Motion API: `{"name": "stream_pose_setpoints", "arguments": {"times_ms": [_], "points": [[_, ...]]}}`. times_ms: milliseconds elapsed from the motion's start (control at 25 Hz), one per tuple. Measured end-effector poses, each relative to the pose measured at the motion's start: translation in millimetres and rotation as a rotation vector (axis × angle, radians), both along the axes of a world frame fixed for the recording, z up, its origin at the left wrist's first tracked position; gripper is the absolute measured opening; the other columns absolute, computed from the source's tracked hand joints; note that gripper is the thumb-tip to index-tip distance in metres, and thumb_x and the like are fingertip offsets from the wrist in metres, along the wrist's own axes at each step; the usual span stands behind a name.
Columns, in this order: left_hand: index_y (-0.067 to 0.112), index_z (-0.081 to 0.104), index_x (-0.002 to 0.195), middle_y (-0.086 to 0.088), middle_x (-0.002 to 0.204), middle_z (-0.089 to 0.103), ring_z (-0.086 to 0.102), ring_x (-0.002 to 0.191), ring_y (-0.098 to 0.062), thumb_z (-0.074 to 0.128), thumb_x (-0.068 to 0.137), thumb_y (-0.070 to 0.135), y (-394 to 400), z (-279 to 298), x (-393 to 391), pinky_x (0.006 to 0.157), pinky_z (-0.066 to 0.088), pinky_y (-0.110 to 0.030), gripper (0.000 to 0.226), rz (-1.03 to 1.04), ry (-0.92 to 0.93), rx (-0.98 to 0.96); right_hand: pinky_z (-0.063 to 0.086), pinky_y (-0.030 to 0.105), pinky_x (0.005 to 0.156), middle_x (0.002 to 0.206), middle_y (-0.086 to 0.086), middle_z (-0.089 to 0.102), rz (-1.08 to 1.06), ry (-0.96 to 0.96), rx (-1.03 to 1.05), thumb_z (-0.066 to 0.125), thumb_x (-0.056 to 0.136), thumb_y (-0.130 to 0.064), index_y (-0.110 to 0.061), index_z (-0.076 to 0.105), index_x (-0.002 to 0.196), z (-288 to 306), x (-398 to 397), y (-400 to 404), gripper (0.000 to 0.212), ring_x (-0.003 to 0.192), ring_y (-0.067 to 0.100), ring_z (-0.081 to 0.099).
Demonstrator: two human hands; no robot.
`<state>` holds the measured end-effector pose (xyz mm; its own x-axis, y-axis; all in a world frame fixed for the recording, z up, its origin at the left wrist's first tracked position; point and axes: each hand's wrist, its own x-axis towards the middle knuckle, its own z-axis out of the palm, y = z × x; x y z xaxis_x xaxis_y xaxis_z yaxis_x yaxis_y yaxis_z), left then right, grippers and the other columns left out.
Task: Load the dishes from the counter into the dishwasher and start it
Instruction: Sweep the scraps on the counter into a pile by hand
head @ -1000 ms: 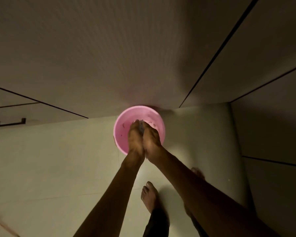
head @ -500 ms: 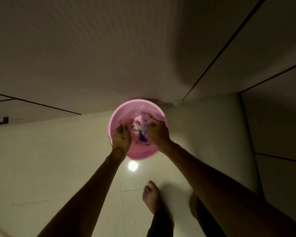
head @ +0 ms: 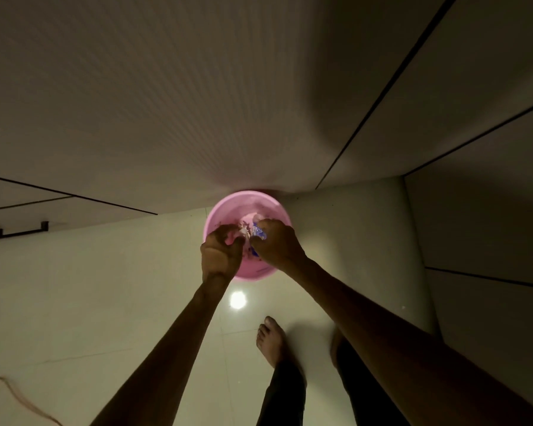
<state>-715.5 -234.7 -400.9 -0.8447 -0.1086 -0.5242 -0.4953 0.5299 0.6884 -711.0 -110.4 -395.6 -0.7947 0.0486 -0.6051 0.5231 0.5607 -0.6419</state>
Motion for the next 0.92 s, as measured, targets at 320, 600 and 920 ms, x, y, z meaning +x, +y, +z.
{"name": "stream_pose_setpoints", "arguments": {"times_ms": [320, 600, 920], "points": [[0.015, 0.064, 0.123, 0.007, 0.107, 0.059, 0.064, 0.083, -0.022, 0.061, 0.095, 0.027, 20.5, 144.9, 30.3, 0.068, 0.047, -0.011, 0.030, -0.236, 0.199, -0.065, 0.054, 0.033, 0.094, 0.118, 0.011, 0.069, -0.157, 0.327, -0.011, 0.055, 0.099, -0.023, -0.004, 0.061, 0.126, 130.9, 41.6, 22.1, 0.034, 0.103, 0.024, 0.067], [0.017, 0.062, 0.124, 0.012, 0.102, 0.058, 0.058, 0.089, -0.006, 0.061, 0.093, 0.032, 58.1, 237.9, 47.6, 0.070, 0.041, 0.003, 0.034, -0.369, 0.266, -0.041, 0.034, -0.008, 0.082, 0.124, 0.000, 0.066, -0.284, 0.393, 0.025, 0.059, 0.095, -0.038, -0.015, 0.058, 0.132, 232.9, 81.7, 60.0, 0.044, 0.100, 0.000, 0.053], [0.013, 0.069, 0.112, -0.001, 0.106, 0.072, 0.067, 0.095, -0.024, 0.055, 0.087, 0.045, 109.4, 344.1, 82.4, 0.093, 0.052, -0.051, 0.043, -0.513, 0.460, -0.037, 0.033, -0.007, 0.078, 0.124, -0.020, 0.050, -0.510, 0.262, -0.022, 0.051, 0.093, -0.045, -0.023, 0.050, 0.137, 341.6, 141.0, 113.5, 0.049, 0.101, -0.013, 0.051]]}}
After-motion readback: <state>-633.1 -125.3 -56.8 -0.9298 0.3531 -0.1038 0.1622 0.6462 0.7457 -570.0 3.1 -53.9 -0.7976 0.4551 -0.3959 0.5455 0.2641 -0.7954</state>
